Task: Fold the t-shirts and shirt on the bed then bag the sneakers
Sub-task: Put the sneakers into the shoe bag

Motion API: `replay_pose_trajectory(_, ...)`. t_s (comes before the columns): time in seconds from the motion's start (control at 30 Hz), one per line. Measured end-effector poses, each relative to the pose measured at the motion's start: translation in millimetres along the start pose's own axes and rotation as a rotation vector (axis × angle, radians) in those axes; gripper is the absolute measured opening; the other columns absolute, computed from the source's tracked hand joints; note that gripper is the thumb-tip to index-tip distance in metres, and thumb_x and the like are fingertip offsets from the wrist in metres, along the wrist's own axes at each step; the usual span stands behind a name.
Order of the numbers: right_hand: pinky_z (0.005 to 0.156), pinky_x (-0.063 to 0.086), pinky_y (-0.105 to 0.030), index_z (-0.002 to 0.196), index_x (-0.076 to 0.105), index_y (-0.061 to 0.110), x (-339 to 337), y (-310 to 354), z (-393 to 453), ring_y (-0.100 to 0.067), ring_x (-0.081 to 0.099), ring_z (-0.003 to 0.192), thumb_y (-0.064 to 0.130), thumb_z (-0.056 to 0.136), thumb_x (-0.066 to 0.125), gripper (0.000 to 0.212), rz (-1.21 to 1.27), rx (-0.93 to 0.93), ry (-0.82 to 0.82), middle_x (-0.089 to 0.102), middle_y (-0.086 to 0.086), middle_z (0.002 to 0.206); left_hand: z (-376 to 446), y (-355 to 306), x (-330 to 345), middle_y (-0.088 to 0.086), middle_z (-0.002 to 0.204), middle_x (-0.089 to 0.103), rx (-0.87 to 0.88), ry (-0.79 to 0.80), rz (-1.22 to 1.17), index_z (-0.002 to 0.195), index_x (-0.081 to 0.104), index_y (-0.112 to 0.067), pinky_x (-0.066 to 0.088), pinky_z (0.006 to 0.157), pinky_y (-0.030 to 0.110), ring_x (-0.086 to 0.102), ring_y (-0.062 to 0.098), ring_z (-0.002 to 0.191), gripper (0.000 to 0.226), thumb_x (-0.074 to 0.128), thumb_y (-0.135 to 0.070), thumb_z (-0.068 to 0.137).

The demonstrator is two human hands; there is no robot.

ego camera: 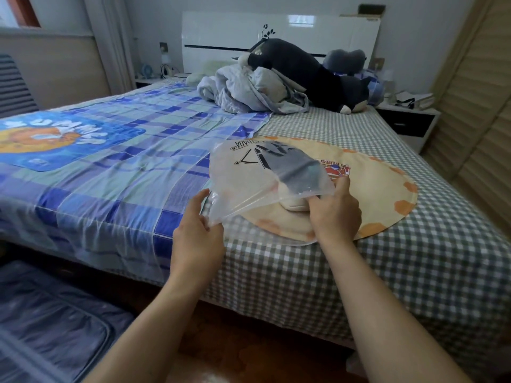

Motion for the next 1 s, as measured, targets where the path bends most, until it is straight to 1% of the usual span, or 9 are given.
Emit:
replay_pose_trajectory(0.1,0.068,0.037,-0.03,0.105,0.052,0.016,-0.5,-7.6,6.3,-0.027,0.06,0.09,0.024,0.088,0.071,0.026,0.094,-0.031,0.08,0.063,-0.005,0.101,5.5,7.5,-10.3,-0.006,0.071,0.052,-0.024,-0.034,0.031,0.146,0.045,-0.037,0.041,0.063,0.026,0.056,0.011,0.067,0.057,0.058,-0.016,0.095)
replay_pose_trajectory(0.2,0.07,0.044,-0.027,0.1,0.055,0.021,-23.5,-21.8,1.2,-0.018,0.057,0.09,0.012,0.087,0.068,0.021,0.155,-0.022,0.09,0.059,0.002,0.101,5.6,6.1,-16.2,0.005,0.111,0.057,0.014,-0.098,0.176,0.149,0.042,-0.032,0.045,0.087,0.04,0.055,0.023,0.1,0.06,0.062,-0.023,0.093)
replay_pose_trajectory(0.3,0.069,0.048,-0.027,0.09,0.055,0.018,-57.9,-16.9,-16.5,-0.012,0.053,0.08,0.007,0.088,0.068,0.017,0.101,-0.232,0.017,0.056,0.003,0.091,-14.7,-30.6,-9.6,0.017,0.138,0.038,0.346,-0.247,0.576,0.149,0.044,-0.023,0.035,0.1,0.059,0.035,0.039,0.126,0.069,0.066,-0.01,0.085)
replay_pose_trajectory(0.37,0.068,0.047,-0.028,0.088,0.054,0.018,-70.7,-19.0,-24.4,-0.011,0.05,0.077,0.014,0.092,0.066,0.013,0.061,-0.325,0.035,0.054,0.004,0.09,-38.7,-58.4,10.7,0.02,0.144,0.035,0.565,-0.262,0.658,0.148,0.046,-0.021,0.03,0.104,0.062,0.029,0.042,0.134,0.072,0.068,-0.006,0.081)
replay_pose_trajectory(0.5,0.074,0.045,-0.025,0.107,0.061,0.022,-90.1,-54.3,-31.1,-0.008,0.055,0.088,0.036,0.1,0.058,0.016,0.02,-0.252,0.229,0.052,0.01,0.107,-105.7,-93.5,87.3,0.019,0.146,0.043,0.9,0.068,0.573,0.143,0.052,-0.016,0.036,0.11,0.059,0.036,0.04,0.139,0.064,0.066,-0.012,0.08)
replay_pose_trajectory(0.67,0.082,0.048,-0.028,0.11,0.062,0.023,-151.7,-161.9,-35.8,-0.01,0.056,0.095,0.028,0.103,0.054,0.012,-0.1,-0.001,0.246,0.054,0.009,0.106,-198.0,-87.6,202.7,0.015,0.148,0.048,1.23,0.528,0.645,0.141,0.055,-0.019,0.039,0.113,0.05,0.039,0.034,0.143,0.062,0.071,-0.026,0.082)
replay_pose_trajectory(0.73,0.076,0.05,-0.031,0.104,0.062,0.024,-173.7,-232.7,-35.2,-0.014,0.058,0.092,0.028,0.103,0.053,0.01,-0.207,0.204,0.324,0.058,0.005,0.108,-217.2,-99.7,254.8,0.017,0.161,0.031,1.195,0.604,0.691,0.151,0.04,-0.028,0.029,0.12,0.056,0.023,0.037,0.152,0.074,0.072,-0.034,0.085)
replay_pose_trajectory(0.83,0.067,0.053,-0.037,0.106,0.06,0.022,-216.6,-336.8,-52.0,-0.019,0.059,0.082,0.027,0.104,0.05,0.012,-0.297,0.474,0.379,0.059,-0.001,0.114,-218.4,-119.2,334.1,0.009,0.164,-0.031,1.057,0.666,0.843,0.157,-0.016,-0.043,-0.011,0.121,0.062,-0.033,0.036,0.148,0.086,0.047,-0.055,0.099)
replay_pose_trajectory(1.0,0.078,0.05,-0.041,0.143,0.04,0.02,-284.8,-448.5,-83.4,-0.035,0.058,0.093,0.028,0.099,0.059,0.048,-0.378,0.761,0.077,0.033,-0.014,0.139,-208.3,-83.6,416.1,0.01,0.153,-0.049,0.836,0.797,1.109,0.147,-0.037,-0.044,-0.021,0.11,0.071,-0.049,0.041,0.136,0.1,0.039,-0.077,0.091)
Point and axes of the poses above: each hand's wrist, its own z-axis towards the middle knuckle, its own x-axis out of the palm, y = z × x, the point moved 8 cm from there along z, towards the middle knuckle
